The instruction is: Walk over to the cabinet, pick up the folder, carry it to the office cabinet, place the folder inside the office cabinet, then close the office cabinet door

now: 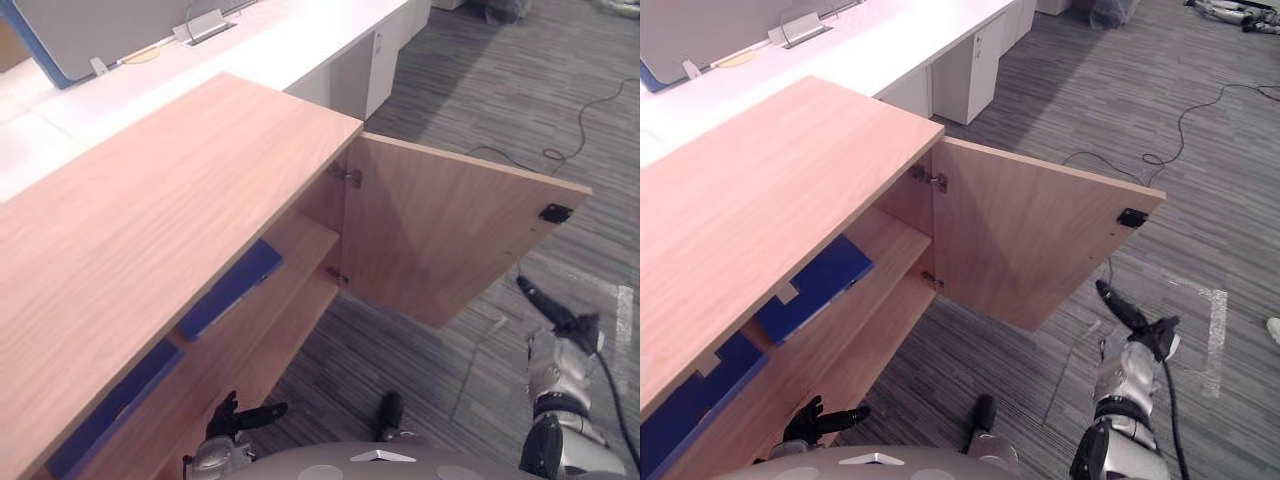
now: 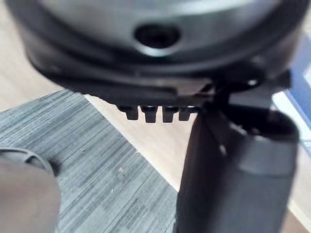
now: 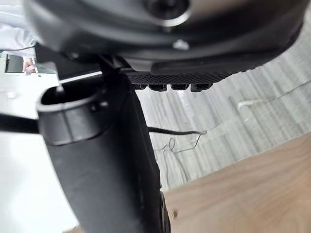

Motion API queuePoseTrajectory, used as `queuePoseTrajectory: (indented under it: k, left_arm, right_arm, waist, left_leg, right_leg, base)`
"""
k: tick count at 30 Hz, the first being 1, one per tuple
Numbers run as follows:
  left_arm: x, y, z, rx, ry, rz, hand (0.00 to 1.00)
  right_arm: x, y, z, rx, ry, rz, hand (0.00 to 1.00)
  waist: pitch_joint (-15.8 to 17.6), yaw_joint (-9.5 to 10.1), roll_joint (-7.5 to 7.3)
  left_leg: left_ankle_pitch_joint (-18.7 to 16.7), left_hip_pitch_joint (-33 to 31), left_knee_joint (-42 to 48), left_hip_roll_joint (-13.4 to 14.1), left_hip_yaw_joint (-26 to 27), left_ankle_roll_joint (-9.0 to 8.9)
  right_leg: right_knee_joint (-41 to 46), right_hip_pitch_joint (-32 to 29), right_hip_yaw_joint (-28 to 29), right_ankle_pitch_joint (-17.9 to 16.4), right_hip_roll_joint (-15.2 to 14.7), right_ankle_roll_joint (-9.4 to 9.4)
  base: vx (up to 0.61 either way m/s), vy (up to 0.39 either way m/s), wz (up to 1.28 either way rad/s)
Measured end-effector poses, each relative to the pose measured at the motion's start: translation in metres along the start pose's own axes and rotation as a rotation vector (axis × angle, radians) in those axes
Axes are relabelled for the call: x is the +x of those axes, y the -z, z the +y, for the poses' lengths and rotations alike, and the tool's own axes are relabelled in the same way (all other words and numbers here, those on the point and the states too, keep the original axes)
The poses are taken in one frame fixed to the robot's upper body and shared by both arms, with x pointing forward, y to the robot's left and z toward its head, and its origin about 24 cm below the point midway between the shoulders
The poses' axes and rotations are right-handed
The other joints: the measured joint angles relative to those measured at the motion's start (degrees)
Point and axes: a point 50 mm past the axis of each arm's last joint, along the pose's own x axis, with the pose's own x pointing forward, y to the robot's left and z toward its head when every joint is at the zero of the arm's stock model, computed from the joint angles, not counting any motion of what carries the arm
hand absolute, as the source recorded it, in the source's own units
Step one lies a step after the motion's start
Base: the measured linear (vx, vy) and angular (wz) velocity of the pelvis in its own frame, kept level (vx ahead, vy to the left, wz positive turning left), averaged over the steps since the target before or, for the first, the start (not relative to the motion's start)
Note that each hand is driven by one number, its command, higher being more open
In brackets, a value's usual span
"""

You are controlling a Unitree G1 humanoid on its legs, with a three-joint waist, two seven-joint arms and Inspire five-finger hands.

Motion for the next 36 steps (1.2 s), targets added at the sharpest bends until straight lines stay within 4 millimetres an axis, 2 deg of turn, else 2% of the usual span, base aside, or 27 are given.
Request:
queuePoseTrajectory:
  k: [1,6,7,8,9,10,11,12,14,15,22,25,27,28,29,33,36]
  left_arm:
    - [-0.001,0.003,0.002,0.001,-0.004,0.007,1.0]
    - [-0.002,0.008,0.01,-0.001,-0.02,0.023,1.0]
    - [-0.003,0.01,0.01,-0.001,-0.019,0.027,1.0]
    - [-0.003,0.011,0.01,-0.007,-0.012,0.031,1.0]
    - [-0.002,0.008,0.014,-0.004,-0.015,0.015,1.0]
    - [-0.003,0.008,0.009,-0.009,-0.005,0.017,1.0]
    - [-0.004,0.01,0.009,-0.011,-0.004,0.022,1.0]
    - [-0.007,0.019,0.009,-0.015,-0.008,0.042,1.0]
    - [-0.007,0.019,0.014,-0.01,-0.018,0.04,1.0]
    - [-0.006,0.016,0.016,-0.01,-0.023,0.032,1.0]
    - [-0.007,0.019,0.016,-0.021,-0.024,0.041,1.0]
    - [-0.008,0.021,0.017,-0.028,-0.026,0.044,1.0]
    - [-0.01,0.029,0.018,-0.052,-0.023,0.073,1.0]
    - [-0.011,0.032,0.018,-0.052,-0.018,0.083,1.0]
    - [-0.011,0.035,0.017,-0.048,0.002,0.096,1.0]
    - [-0.008,0.03,0.017,-0.037,0.054,0.091,1.0]
    - [-0.007,0.026,0.018,-0.023,0.069,0.076,1.0]
  right_arm:
    - [0.0,-0.003,0.005,0.012,-0.023,-0.01,1.0]
    - [0.003,-0.026,0.046,0.064,-0.159,-0.072,1.0]
    - [0.003,-0.027,0.047,0.069,-0.154,-0.072,1.0]
    - [0.004,-0.03,0.05,0.07,-0.162,-0.081,1.0]
    - [0.005,-0.035,0.049,0.076,-0.142,-0.095,1.0]
    - [0.007,-0.043,0.045,0.083,-0.124,-0.117,1.0]
    - [0.007,-0.043,0.045,0.1,-0.123,-0.114,1.0]
    - [0.007,-0.045,0.05,0.124,-0.138,-0.112,1.0]
    - [0.006,-0.043,0.052,0.139,-0.146,-0.102,1.0]
    - [0.006,-0.043,0.053,0.153,-0.149,-0.097,1.0]
    - [-0.002,-0.039,0.072,0.185,-0.263,-0.074,1.0]
    - [-0.012,-0.037,0.066,0.026,-0.368,-0.091,1.0]
    - [-0.019,-0.042,0.055,-0.317,-0.567,-0.082,1.0]
    - [-0.021,-0.044,0.053,-0.398,-0.612,-0.071,1.0]
    - [-0.026,-0.05,0.047,-0.588,-0.713,-0.039,1.0]
    - [-0.04,-0.07,0.04,-0.988,-0.944,0.057,1.0]
    - [-0.053,-0.069,0.037,-1.208,-1.106,0.163,1.0]
  waist:
    - [-0.37,-0.11,0.45]
    - [-0.23,0.07,0.79]
    - [-0.22,0.0,0.78]
    - [0.19,-0.12,0.14]
    - [1.18,-0.03,-1.42]
    - [0.99,-0.79,0.37]
    - [1.19,-0.05,-0.18]
    - [0.55,-0.04,0.8]
    - [0.82,-0.45,0.22]
    - [1.13,-0.4,-0.24]
    - [1.34,-1.91,0.12]
    - [1.44,-2.34,0.25]
    - [1.59,-3.58,0.62]
    - [1.61,-3.85,0.67]
    - [1.45,-4.53,1.05]
    - [1.26,-4.7,0.86]
    - [0.64,-4.7,0.18]
  left_leg:
    - [0.02,0.07,-0.15,-0.21,-0.36,0.03]
    - [0.13,-0.48,1.54,-0.45,-1.78,-0.18]
    - [0.21,-0.94,2.74,-0.52,-1.87,-0.33]
    - [0.5,-3.35,8.42,-1.18,-2.72,-0.7]
    - [-2.26,-4.99,6.59,-1.54,-3.36,1.49]
    - [5.01,-5.29,-0.02,-0.57,-3.44,0.31]
    - [4.95,-4.22,-0.19,-1.36,-2.85,0.28]
    - [5.05,-3.61,-0.89,-1.65,-2.74,0.29]
    - [5.05,-3.57,-1.33,-1.77,-2.97,0.28]
    - [5.05,-3.71,-1.3,-1.59,-3.17,0.27]
    - [5.27,-4.04,-1.26,0.35,-3.44,-0.65]
    - [5.41,-4.1,-1.29,0.91,-3.41,-1.21]
    - [5.31,-4.07,-1.31,1.94,-2.56,-1.6]
    - [5.29,-4.01,-1.26,2.29,-2.4,-1.63]
    - [5.35,-3.78,-1.16,3.1,-1.76,-1.98]
    - [5.94,-3.26,-1.17,5.62,-0.07,-3.1]
    - [6.33,-3.04,-1.08,7.15,0.04,-3.18]
  right_leg:
    - [0.1,0.06,0.08,-0.02,-0.14,0.08]
    - [0.29,0.44,0.51,-0.14,-0.31,-0.17]
    - [0.29,0.64,0.5,-0.13,-0.62,-0.18]
    - [0.31,1.26,0.59,-0.09,-2.8,-0.17]
    - [0.31,1.86,1.15,0.28,-5.68,0.29]
    - [0.29,2.12,1.04,0.62,-4.75,0.79]
    - [0.27,2.01,1.98,0.75,-5.26,1.17]
    - [0.27,2.02,1.99,0.82,-5.36,1.32]
    - [0.26,2.0,2.01,0.75,-5.38,1.22]
    - [0.26,1.99,2.03,0.39,-5.19,1.19]
    - [-0.04,1.5,2.06,-0.57,-3.34,1.84]
    - [-0.08,1.45,2.18,-1.32,-2.81,2.43]
    - [-0.06,1.07,2.69,-1.74,-1.64,2.21]
    - [-0.05,0.99,2.86,-1.73,-1.21,2.19]
    - [-0.04,0.85,3.29,-1.81,-0.16,2.0]
    - [-0.02,0.1,4.71,-2.07,2.79,0.84]
    - [-0.06,-0.06,5.27,-2.62,4.67,0.08]
  base:
    - [0.06,0.081,-0.06]
    - [0.08,0.066,0.08]
    - [0.08,0.062,0.18]
    - [0.05,0.113,0.21]
    - [0.02,0.101,0.34]
    - [-0.02,0.061,0.05]
    - [-0.02,0.044,-0.19]
    - [-0.01,0.065,-0.35]
    - [-0.02,0.047,-0.05]
    - [-0.05,-0.034,0.06]
    - [-0.04,-0.067,-0.04]
    - [-0.05,-0.055,-0.04]
    - [-0.02,-0.072,-0.21]
    - [0.0,-0.094,-0.34]
    - [0.0,-0.084,-0.28]
    - [-0.02,-0.11,-0.33]
    - [-0.05,-0.114,-0.18]
